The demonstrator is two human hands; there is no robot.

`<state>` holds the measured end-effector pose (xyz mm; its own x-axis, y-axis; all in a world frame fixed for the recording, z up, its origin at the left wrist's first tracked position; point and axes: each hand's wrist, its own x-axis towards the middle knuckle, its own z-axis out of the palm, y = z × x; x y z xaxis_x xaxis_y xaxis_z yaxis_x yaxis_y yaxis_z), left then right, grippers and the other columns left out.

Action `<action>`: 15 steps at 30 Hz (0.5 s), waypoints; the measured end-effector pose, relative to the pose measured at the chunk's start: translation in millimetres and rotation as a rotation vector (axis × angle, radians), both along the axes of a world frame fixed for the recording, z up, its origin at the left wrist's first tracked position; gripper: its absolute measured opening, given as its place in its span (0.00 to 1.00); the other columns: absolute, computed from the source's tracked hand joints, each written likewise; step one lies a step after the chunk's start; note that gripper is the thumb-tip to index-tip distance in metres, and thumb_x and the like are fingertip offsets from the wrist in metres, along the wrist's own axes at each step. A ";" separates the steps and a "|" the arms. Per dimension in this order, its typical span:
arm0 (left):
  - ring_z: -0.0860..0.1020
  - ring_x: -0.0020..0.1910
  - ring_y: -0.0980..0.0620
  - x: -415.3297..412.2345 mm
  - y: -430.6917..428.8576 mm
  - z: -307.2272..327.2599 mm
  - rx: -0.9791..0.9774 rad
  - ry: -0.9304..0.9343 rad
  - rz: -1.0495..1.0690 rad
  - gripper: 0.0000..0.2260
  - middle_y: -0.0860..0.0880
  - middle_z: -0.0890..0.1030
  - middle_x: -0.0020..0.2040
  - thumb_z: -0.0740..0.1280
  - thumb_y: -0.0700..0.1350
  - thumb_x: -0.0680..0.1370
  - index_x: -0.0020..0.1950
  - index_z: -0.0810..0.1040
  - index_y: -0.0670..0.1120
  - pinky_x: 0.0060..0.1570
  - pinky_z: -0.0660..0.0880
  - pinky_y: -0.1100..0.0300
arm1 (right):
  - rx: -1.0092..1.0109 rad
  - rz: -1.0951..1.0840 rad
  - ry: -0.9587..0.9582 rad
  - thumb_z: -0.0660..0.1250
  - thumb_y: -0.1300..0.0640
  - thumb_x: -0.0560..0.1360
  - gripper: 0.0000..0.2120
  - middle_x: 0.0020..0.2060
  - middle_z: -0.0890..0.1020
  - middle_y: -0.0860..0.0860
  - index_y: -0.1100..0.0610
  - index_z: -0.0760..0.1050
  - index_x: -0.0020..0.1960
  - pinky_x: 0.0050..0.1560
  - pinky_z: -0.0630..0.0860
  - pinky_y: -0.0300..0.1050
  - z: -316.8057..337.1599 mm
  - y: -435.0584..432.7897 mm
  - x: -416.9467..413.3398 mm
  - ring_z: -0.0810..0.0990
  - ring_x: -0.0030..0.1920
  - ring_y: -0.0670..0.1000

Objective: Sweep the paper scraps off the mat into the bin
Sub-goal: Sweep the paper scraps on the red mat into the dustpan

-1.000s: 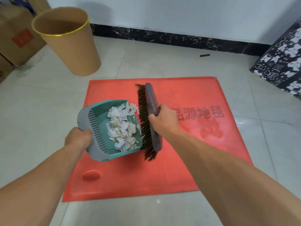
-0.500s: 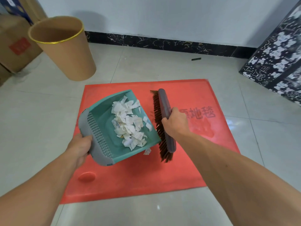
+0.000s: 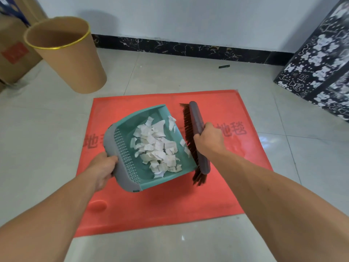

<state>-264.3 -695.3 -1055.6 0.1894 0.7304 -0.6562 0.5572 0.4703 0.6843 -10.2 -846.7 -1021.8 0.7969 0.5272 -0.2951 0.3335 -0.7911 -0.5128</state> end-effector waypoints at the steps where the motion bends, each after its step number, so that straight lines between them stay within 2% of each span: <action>1: 0.78 0.50 0.42 0.1 1.6 -0.2 0.004 -0.003 -0.018 0.15 0.42 0.83 0.51 0.55 0.32 0.77 0.55 0.77 0.43 0.59 0.74 0.42 | 0.006 0.008 0.002 0.61 0.60 0.74 0.11 0.44 0.74 0.58 0.62 0.69 0.56 0.39 0.68 0.46 -1.1 1.2 -0.1 0.73 0.41 0.59; 7: 0.79 0.54 0.40 -15.1 8.5 -8.6 -0.012 0.022 0.021 0.15 0.42 0.84 0.52 0.56 0.33 0.76 0.56 0.78 0.43 0.62 0.72 0.40 | -0.022 0.016 -0.021 0.62 0.59 0.74 0.12 0.47 0.76 0.60 0.61 0.69 0.56 0.39 0.67 0.46 -6.6 0.1 4.9 0.71 0.41 0.59; 11: 0.80 0.54 0.41 -11.3 5.2 -9.2 -0.056 -0.022 0.082 0.16 0.41 0.83 0.53 0.56 0.31 0.75 0.54 0.79 0.43 0.59 0.74 0.44 | -0.040 0.014 -0.011 0.62 0.59 0.74 0.13 0.49 0.77 0.61 0.62 0.70 0.57 0.40 0.67 0.46 -7.7 1.5 6.0 0.71 0.41 0.58; 15: 0.79 0.56 0.41 -13.4 8.0 -8.8 -0.076 -0.052 0.097 0.18 0.41 0.83 0.56 0.55 0.30 0.75 0.59 0.78 0.40 0.62 0.74 0.43 | -0.029 0.035 0.002 0.62 0.58 0.74 0.13 0.48 0.77 0.60 0.61 0.71 0.57 0.38 0.66 0.44 -8.4 2.6 2.9 0.71 0.41 0.58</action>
<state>-277.7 -687.3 -1064.5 0.1558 0.6955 -0.7014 0.4711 0.5718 0.6716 -7.2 -844.0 -1030.2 0.7774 0.5462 -0.3120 0.3606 -0.7933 -0.4906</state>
